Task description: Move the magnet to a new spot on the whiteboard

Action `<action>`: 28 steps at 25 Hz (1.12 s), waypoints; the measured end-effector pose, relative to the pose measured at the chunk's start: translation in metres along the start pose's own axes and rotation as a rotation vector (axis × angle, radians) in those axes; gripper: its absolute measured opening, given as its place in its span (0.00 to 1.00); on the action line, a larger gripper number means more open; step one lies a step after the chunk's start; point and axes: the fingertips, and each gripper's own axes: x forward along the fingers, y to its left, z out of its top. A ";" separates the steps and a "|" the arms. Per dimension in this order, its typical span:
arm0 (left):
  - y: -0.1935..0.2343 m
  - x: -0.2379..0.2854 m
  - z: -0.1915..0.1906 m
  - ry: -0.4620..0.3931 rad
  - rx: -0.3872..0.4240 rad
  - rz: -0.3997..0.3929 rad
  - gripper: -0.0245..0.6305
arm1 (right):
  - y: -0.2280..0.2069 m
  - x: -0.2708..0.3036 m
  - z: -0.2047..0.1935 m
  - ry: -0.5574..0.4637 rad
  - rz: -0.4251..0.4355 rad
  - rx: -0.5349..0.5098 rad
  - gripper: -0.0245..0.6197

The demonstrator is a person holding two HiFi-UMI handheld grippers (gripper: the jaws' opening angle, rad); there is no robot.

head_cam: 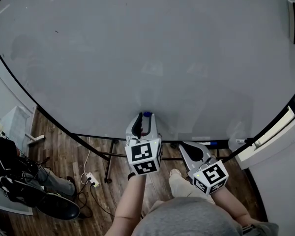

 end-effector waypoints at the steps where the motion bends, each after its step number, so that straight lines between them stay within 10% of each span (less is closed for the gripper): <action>1: 0.000 0.000 0.000 0.001 0.001 0.004 0.26 | 0.000 -0.001 0.000 0.001 -0.001 0.000 0.04; 28: -0.001 0.002 -0.013 0.036 -0.059 0.002 0.24 | 0.000 -0.008 -0.004 0.013 -0.011 -0.009 0.04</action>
